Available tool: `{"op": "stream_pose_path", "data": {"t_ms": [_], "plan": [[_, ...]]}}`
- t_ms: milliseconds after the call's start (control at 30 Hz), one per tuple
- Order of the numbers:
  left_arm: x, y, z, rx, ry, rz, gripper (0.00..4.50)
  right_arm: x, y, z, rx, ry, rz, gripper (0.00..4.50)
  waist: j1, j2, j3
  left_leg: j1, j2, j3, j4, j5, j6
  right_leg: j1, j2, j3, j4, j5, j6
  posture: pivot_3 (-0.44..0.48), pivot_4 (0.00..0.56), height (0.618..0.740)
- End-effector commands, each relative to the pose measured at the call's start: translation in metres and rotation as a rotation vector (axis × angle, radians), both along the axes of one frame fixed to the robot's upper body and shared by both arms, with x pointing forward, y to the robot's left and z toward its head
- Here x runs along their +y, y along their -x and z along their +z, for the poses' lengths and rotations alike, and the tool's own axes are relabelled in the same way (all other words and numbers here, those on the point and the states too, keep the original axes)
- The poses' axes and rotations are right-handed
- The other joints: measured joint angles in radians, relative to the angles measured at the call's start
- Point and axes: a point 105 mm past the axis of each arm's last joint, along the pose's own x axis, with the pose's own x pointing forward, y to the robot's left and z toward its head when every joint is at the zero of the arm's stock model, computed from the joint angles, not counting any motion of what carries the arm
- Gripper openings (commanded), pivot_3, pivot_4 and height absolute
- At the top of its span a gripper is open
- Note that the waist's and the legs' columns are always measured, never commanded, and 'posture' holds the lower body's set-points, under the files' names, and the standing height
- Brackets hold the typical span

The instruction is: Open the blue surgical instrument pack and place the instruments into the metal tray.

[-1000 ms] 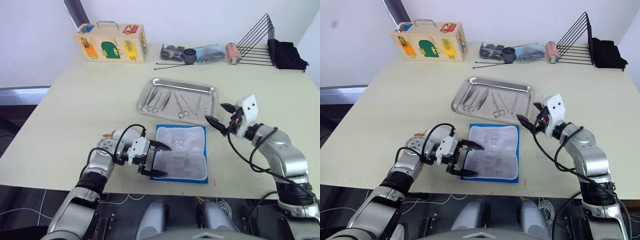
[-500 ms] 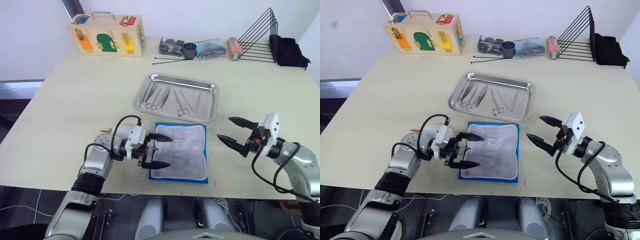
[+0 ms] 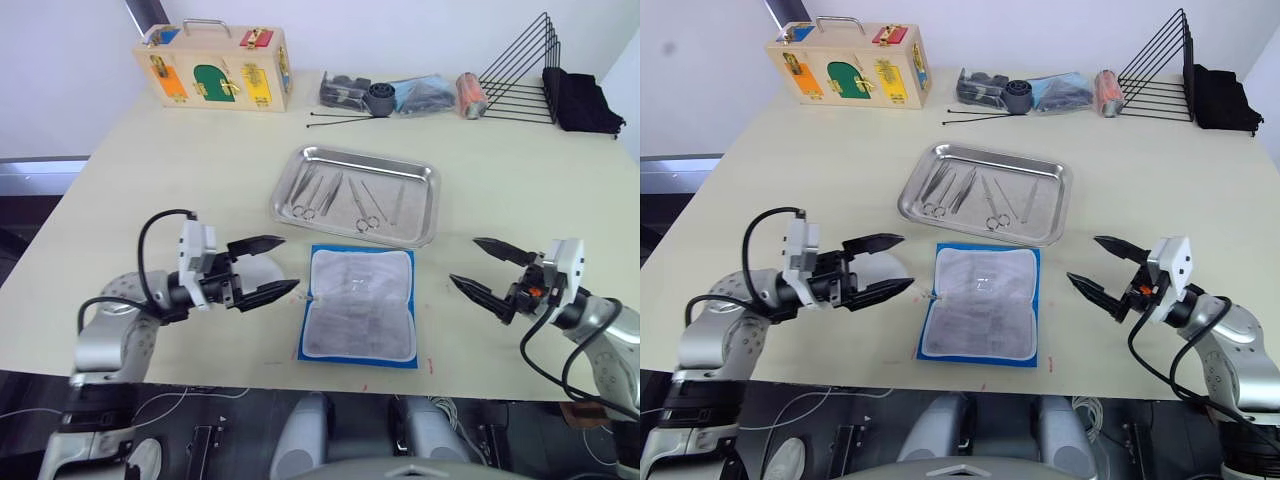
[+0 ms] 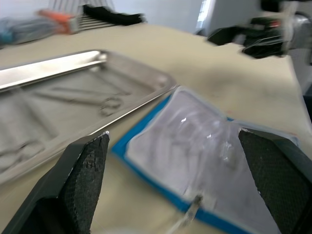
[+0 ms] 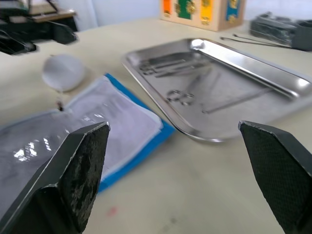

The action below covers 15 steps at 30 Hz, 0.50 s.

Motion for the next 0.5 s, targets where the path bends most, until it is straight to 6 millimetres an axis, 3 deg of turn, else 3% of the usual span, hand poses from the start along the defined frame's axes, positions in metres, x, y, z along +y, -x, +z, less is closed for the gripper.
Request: {"op": "stream_pose_path", "data": {"t_ms": [33, 233, 500], "plan": [[0.022, 0.013, 0.003, -0.005, -0.029, 0.104, 4.50, -0.020, 0.011, 0.007, -0.015, 0.005, -0.011, 4.44, 0.003, 0.000, 0.000, 0.000, 0.000, 0.000, 0.000, 0.000, 0.000, 0.000, 0.000, 0.000, 0.000, 0.000, 0.000, 0.000, 0.150, 0.740], [0.065, 0.047, -0.033, 0.123, -0.116, 0.283, 4.50, -0.061, 0.039, -0.003, 0.073, 0.040, -0.078, 4.44, 0.004, -0.001, 0.000, 0.000, 0.000, 0.001, 0.000, 0.000, 0.000, 0.001, -0.004, -0.001, -0.001, 0.000, 0.000, 0.000, 0.150, 0.740], [0.089, 0.054, -0.057, 0.148, -0.246, 0.448, 4.50, -0.091, 0.064, -0.018, 0.128, 0.122, -0.137, 4.44, 0.004, -0.001, 0.000, 0.004, 0.000, 0.002, 0.002, 0.000, 0.000, 0.003, -0.003, -0.001, 0.000, 0.000, 0.000, 0.000, 0.150, 0.740]]}}
